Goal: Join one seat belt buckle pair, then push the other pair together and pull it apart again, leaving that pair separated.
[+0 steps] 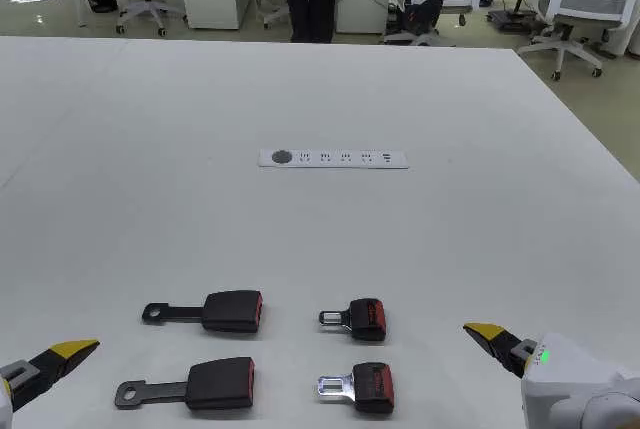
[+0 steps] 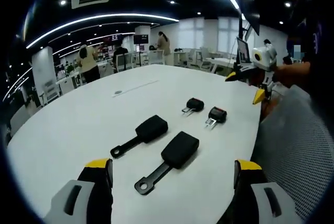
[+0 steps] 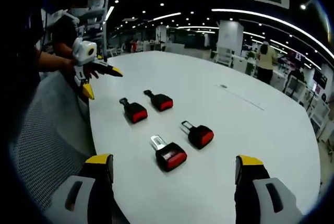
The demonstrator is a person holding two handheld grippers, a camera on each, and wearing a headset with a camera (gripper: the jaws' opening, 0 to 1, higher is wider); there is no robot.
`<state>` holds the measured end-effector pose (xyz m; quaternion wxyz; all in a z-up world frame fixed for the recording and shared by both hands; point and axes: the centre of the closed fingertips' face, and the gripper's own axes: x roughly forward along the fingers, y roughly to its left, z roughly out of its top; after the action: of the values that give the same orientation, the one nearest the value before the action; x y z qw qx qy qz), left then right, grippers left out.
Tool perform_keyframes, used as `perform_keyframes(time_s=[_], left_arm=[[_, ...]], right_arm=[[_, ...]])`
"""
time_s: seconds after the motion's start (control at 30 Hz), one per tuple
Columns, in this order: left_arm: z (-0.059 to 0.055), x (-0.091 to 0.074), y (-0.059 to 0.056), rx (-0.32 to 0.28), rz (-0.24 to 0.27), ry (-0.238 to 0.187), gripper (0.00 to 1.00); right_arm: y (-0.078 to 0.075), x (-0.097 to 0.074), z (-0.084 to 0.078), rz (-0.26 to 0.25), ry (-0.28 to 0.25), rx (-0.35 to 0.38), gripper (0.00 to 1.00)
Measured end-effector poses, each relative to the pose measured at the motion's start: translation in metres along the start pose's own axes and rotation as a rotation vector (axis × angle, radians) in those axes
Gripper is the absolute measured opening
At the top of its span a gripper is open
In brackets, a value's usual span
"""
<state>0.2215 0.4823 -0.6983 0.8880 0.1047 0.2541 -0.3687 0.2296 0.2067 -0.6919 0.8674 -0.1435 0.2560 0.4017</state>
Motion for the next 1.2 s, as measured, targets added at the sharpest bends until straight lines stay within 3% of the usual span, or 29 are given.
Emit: perform_keyframes(time_s=[0.53, 1.2], left_arm=[[0.0044, 0.0008, -0.0047, 0.006, -0.009, 0.004, 0.98], [0.0002, 0.0028, 0.0022, 0.011, -0.013, 0.014, 0.98]], right_arm=[[0.0018, 0.0000, -0.0008, 0.005, 0.008, -0.010, 0.98], [-0.0028, 0.0025, -0.0007, 0.014, 0.024, -0.026, 0.98]])
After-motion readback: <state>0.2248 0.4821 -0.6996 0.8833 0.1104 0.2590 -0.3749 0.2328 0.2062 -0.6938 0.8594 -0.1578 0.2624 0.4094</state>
